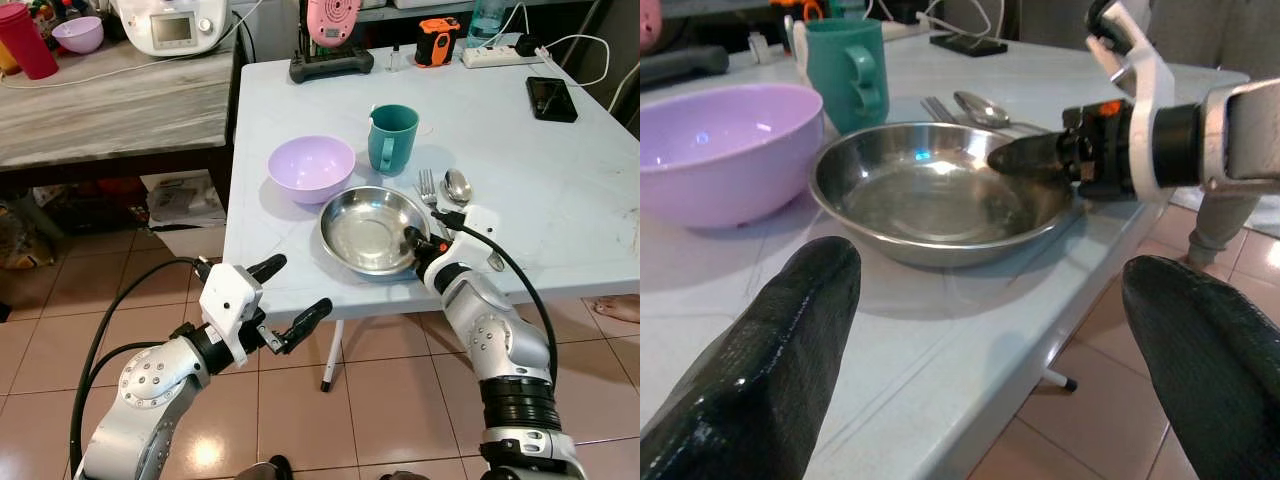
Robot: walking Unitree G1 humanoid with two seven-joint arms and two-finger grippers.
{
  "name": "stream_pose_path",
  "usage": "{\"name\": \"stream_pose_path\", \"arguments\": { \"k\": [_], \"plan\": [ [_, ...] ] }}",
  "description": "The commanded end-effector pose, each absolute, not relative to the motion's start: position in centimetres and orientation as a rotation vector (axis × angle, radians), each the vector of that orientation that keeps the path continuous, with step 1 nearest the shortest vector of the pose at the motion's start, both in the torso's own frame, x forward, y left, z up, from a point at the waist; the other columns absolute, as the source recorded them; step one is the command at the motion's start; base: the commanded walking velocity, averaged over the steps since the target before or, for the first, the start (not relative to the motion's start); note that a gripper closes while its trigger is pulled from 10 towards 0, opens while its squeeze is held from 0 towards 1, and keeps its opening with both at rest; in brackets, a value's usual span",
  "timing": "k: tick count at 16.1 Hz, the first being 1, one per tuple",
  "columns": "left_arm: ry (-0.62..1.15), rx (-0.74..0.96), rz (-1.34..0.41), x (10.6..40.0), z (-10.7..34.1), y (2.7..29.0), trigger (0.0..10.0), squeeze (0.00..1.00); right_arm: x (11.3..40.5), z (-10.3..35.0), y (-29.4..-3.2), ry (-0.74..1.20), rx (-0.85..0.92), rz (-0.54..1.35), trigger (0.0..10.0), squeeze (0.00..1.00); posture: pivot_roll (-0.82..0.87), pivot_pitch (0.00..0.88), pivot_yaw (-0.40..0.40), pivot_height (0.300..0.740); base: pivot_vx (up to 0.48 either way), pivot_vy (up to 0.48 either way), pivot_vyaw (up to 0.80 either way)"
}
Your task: Setting the table
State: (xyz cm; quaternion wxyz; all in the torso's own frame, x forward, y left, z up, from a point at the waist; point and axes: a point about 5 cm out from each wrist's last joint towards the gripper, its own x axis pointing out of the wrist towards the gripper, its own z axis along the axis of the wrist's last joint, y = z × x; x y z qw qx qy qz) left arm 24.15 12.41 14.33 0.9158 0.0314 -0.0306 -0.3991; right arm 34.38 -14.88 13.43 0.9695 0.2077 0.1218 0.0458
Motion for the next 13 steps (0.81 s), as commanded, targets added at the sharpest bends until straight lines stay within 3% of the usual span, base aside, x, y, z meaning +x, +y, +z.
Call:
{"name": "stream_pose_path", "arguments": {
  "k": [1,10,13],
  "plan": [
    [-0.051,0.078,-0.817,24.2,14.1,12.5,10.0,0.00,34.2,12.5,-15.0,0.304,0.442,0.080,0.0,0.00,-0.16,0.132,0.078,0.740,0.000,0.000,0.00],
    [-0.055,0.106,-0.824,24.4,14.0,12.6,10.0,0.00,34.3,11.6,-15.2,0.356,0.524,0.069,0.0,0.00,-0.14,0.109,0.075,0.740,0.000,0.000,0.00],
    [-0.063,0.080,-0.726,25.4,13.7,13.1,10.0,0.00,33.9,12.6,-15.8,0.294,0.496,0.057,0.0,0.00,-0.15,0.085,0.057,0.740,0.000,0.000,0.00]
  ]
}}
